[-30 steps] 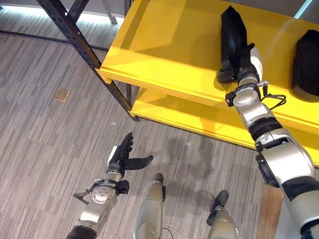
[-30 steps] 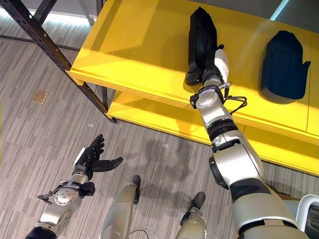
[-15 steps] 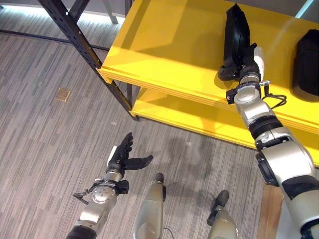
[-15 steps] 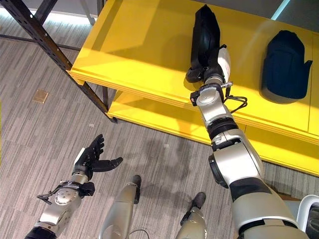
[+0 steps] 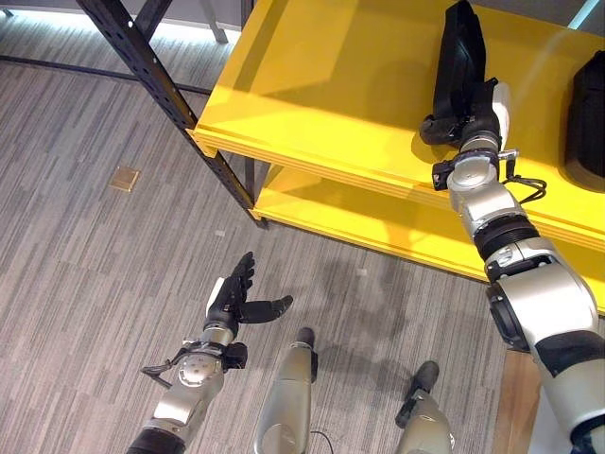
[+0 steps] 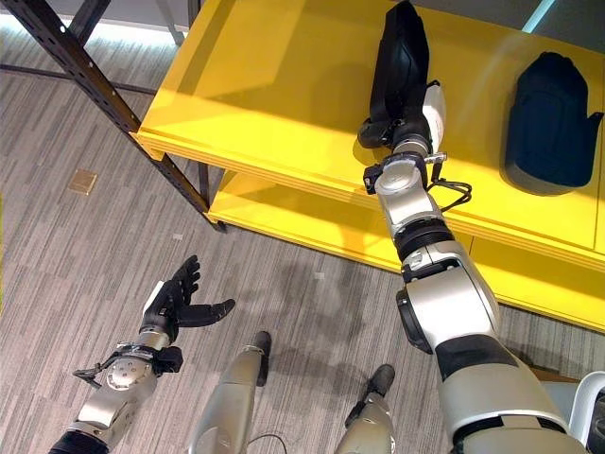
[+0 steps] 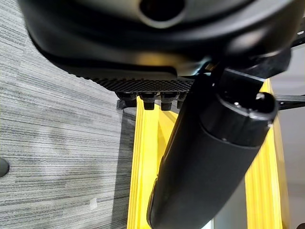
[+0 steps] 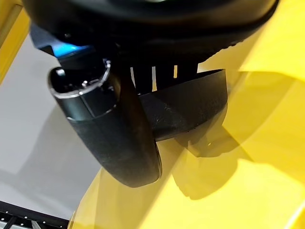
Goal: Move parts from the plastic box to the shelf.
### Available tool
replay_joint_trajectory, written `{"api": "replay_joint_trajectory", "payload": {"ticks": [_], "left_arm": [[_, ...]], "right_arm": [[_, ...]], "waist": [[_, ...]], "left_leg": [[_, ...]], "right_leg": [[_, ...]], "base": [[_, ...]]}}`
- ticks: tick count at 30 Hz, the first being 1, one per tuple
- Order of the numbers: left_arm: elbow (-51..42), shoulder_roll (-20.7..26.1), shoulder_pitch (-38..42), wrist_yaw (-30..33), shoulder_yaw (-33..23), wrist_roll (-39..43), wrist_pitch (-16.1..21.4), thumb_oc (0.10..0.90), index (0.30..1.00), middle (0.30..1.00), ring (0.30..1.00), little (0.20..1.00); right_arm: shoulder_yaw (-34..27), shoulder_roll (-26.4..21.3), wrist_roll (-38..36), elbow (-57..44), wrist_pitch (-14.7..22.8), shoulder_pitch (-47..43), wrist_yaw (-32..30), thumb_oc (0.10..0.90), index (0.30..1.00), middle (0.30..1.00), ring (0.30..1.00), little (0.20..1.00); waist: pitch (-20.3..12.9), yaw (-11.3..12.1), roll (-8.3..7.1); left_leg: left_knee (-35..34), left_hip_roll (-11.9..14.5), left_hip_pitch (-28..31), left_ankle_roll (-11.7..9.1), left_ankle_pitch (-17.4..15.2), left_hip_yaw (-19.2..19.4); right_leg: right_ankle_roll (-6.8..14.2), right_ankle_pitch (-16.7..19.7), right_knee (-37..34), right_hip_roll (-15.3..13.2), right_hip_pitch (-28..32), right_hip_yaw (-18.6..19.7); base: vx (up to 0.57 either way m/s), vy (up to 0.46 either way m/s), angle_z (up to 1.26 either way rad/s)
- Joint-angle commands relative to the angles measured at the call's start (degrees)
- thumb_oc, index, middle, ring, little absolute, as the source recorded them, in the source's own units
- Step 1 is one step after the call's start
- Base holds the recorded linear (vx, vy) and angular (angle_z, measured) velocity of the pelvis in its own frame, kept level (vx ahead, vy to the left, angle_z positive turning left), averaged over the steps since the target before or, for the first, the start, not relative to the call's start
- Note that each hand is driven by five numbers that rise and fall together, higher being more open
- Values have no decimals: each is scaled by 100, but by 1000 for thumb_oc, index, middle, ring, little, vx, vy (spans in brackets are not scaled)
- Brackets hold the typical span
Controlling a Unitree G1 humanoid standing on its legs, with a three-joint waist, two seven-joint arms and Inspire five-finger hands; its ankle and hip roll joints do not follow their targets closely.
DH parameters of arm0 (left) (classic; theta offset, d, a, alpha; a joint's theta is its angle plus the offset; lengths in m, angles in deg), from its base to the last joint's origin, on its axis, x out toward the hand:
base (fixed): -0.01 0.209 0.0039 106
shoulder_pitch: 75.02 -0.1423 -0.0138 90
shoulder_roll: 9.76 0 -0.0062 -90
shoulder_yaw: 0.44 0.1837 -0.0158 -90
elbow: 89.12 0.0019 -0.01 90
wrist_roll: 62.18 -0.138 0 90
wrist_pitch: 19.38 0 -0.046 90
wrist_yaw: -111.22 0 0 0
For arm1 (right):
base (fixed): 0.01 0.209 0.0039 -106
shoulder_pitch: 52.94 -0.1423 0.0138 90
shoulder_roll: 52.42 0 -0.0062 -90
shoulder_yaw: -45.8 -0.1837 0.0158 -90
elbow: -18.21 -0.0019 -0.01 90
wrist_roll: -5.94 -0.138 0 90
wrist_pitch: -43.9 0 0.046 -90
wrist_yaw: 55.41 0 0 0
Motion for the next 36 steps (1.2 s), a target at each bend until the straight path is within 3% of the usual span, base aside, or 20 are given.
{"api": "replay_joint_trajectory", "payload": {"ticks": [1, 7, 11, 20, 36], "left_arm": [[-604, 366, 148, 71, 34, 172, 632, 900, 1000, 1000, 1000, 1000], [-577, 358, 153, 60, 11, 159, 626, 900, 1000, 1000, 1000, 1000], [-526, 351, 128, 53, -9, 139, 575, 900, 1000, 1000, 1000, 1000], [-495, 304, 89, 148, -90, 114, 479, 900, 1000, 1000, 1000, 1000], [-487, 285, -37, 195, -266, 22, 399, 900, 1000, 1000, 1000, 1000]], "right_arm": [[129, -263, -113, -27, 260, -774, -56, 900, 1000, 1000, 1000, 1000], [154, -228, -168, -193, 294, -788, -8, 900, 1000, 1000, 1000, 1000], [54, -101, -426, -984, 446, -601, -1, 900, 1000, 1000, 1000, 1000], [-53, 183, -201, -2516, 538, -302, -52, 900, 1000, 1000, 1000, 1000], [-125, 226, 463, -3810, 500, -8, -79, 900, 1000, 1000, 1000, 1000]], "waist": [[-162, 106, 118], [-160, 105, 102], [-165, 54, 57], [-117, -63, -21], [-140, -180, -141]], "left_leg": [[-759, 188, -99, -169, 429, -136], [-744, 191, -120, -171, 431, -140], [-746, 221, -115, -176, 423, -130], [-711, 277, -76, -178, 396, -88], [-713, 337, -57, -186, 378, -60]], "right_leg": [[146, -965, 926, -165, 220, 93], [137, -971, 929, -152, 205, 108], [128, -975, 934, -141, 190, 124], [92, -1012, 1002, -121, 140, 216], [84, -1027, 1051, -100, 113, 249]], "base": [[0, 0, 0], [0, 0, 0], [0, 0, 0], [0, 0, 0], [-1, -2, -1]]}}
